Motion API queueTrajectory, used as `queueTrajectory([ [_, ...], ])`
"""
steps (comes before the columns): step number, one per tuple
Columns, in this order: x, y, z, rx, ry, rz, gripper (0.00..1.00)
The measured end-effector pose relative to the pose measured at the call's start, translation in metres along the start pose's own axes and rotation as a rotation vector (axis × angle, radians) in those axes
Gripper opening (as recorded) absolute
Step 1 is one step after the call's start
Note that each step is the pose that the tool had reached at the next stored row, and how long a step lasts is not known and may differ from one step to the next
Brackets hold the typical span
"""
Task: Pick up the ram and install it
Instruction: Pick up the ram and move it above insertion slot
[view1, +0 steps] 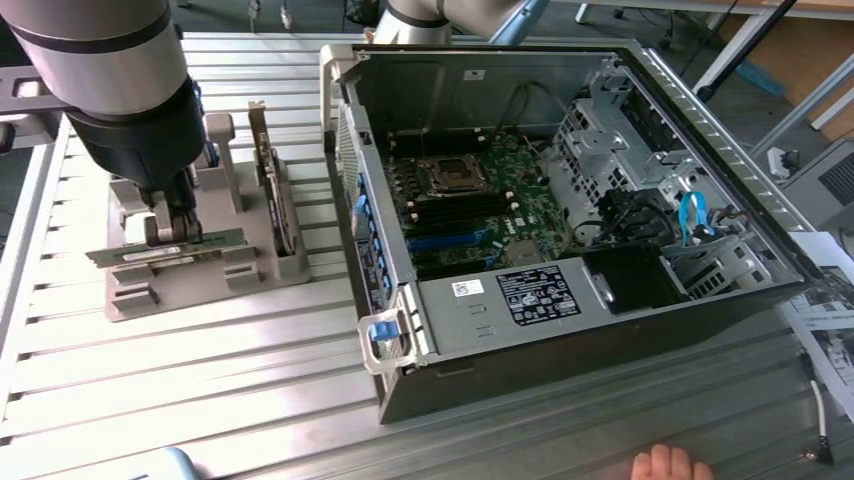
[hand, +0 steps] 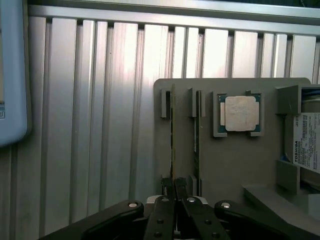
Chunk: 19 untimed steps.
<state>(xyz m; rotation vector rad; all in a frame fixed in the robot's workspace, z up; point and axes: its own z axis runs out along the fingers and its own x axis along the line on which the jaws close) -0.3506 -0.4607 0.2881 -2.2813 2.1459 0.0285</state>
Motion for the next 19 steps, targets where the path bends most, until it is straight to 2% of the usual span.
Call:
queueTrajectory([
  [19,-0.001,-0.001,-0.034,0.0,-0.0001,0.0,0.12],
])
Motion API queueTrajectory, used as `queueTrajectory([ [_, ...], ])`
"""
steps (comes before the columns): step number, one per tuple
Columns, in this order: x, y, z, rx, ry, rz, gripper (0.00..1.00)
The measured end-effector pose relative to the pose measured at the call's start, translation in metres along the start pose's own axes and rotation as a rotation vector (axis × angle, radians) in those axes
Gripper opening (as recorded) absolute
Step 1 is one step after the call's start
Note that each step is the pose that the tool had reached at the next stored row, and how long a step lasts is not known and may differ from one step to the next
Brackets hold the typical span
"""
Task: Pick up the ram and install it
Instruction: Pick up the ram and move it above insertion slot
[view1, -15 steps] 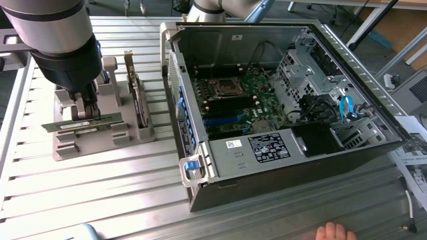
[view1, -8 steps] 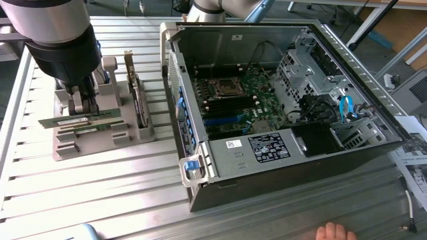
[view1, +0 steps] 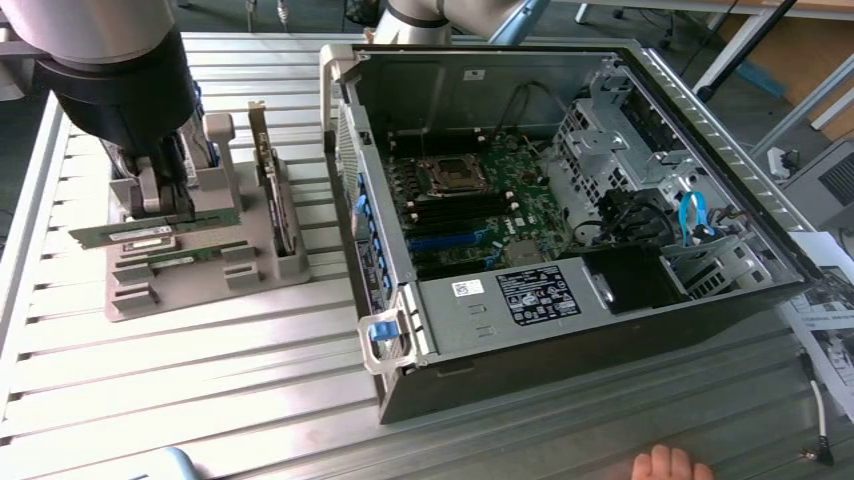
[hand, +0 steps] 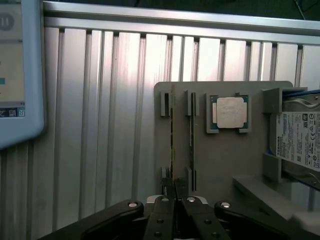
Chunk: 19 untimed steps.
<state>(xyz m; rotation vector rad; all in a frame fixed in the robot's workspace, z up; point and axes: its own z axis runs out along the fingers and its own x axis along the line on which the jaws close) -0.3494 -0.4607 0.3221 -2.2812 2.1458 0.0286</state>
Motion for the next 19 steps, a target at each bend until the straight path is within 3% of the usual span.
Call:
queueTrajectory([
  [19,-0.001,-0.0004,-0.0306,-0.0001,0.0,0.0,0.12],
])
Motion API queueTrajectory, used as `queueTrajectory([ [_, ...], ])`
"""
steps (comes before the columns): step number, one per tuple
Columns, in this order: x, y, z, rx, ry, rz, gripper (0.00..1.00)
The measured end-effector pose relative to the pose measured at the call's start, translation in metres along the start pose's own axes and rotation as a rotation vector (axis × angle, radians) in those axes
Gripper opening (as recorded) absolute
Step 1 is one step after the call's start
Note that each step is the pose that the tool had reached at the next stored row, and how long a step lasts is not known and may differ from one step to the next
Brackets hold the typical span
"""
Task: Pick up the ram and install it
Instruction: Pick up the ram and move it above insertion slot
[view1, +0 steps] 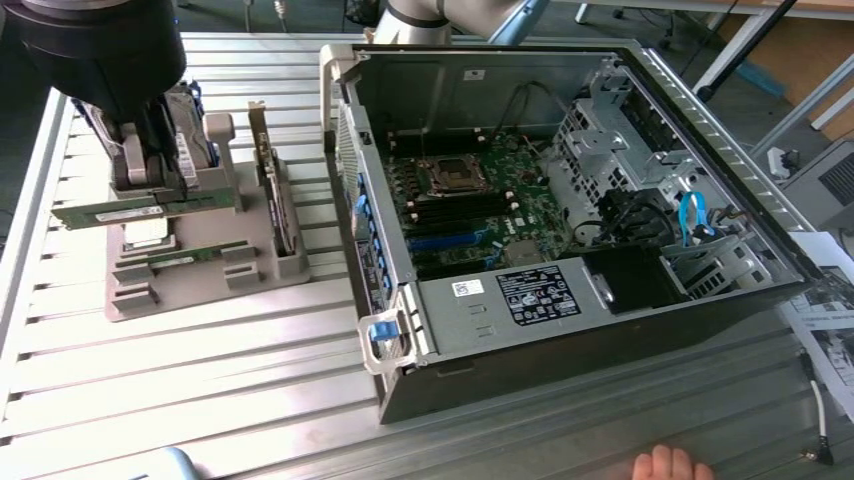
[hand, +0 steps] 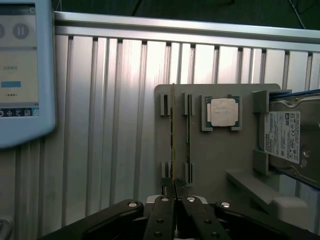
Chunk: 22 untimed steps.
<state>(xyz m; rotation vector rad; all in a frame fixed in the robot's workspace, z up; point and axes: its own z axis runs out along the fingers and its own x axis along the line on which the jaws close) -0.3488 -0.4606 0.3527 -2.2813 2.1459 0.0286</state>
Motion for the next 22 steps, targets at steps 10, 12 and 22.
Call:
queueTrajectory([
  [10,0.0,-0.0001,-0.02,0.0001,-0.0001,0.0,0.12],
  [12,0.0,-0.0002,-0.0241,0.0,0.0,0.0,0.12],
  [22,-0.001,-0.0003,-0.0454,0.0001,0.0,0.0,0.12],
])
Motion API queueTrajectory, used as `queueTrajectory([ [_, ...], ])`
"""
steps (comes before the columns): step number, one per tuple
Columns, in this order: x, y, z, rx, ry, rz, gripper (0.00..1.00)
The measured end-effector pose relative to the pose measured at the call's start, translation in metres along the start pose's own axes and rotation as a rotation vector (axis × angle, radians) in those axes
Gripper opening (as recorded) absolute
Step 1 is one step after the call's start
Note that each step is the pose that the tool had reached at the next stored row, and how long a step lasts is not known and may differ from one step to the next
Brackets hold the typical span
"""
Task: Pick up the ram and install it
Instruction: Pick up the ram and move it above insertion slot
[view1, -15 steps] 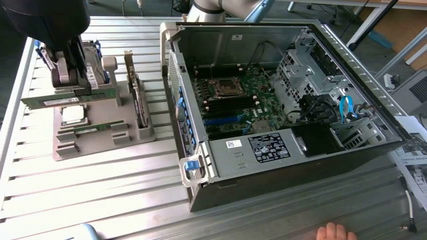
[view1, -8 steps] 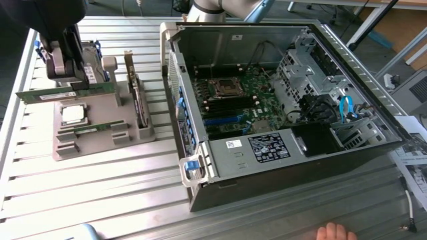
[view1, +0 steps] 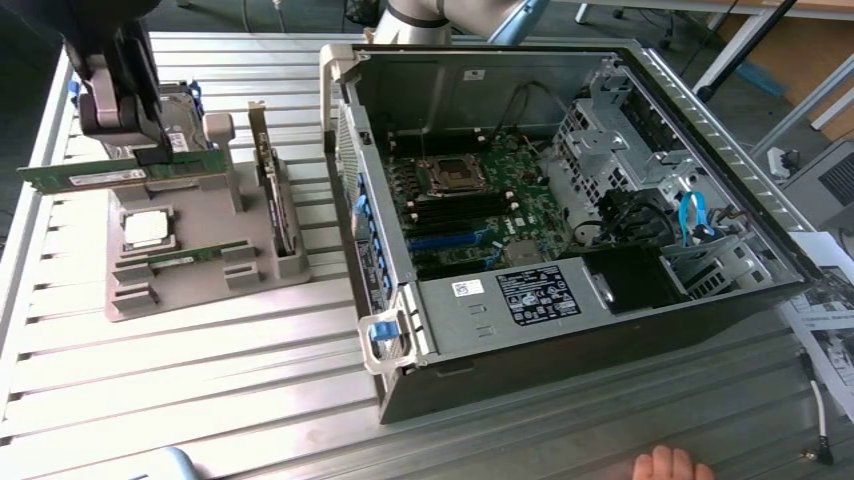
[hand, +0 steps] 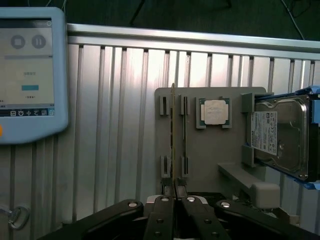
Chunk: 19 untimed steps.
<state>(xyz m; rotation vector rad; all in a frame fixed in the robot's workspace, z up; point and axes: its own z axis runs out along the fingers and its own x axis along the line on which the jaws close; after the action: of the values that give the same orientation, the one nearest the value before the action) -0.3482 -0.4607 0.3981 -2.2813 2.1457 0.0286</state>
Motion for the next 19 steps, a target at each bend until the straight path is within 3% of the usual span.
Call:
queueTrajectory([
  [5,0.0,0.0,-0.0122,0.0,-0.0001,0.0,0.12],
  [19,0.0,-0.0043,-0.0127,0.0,0.0,0.0,0.12],
])
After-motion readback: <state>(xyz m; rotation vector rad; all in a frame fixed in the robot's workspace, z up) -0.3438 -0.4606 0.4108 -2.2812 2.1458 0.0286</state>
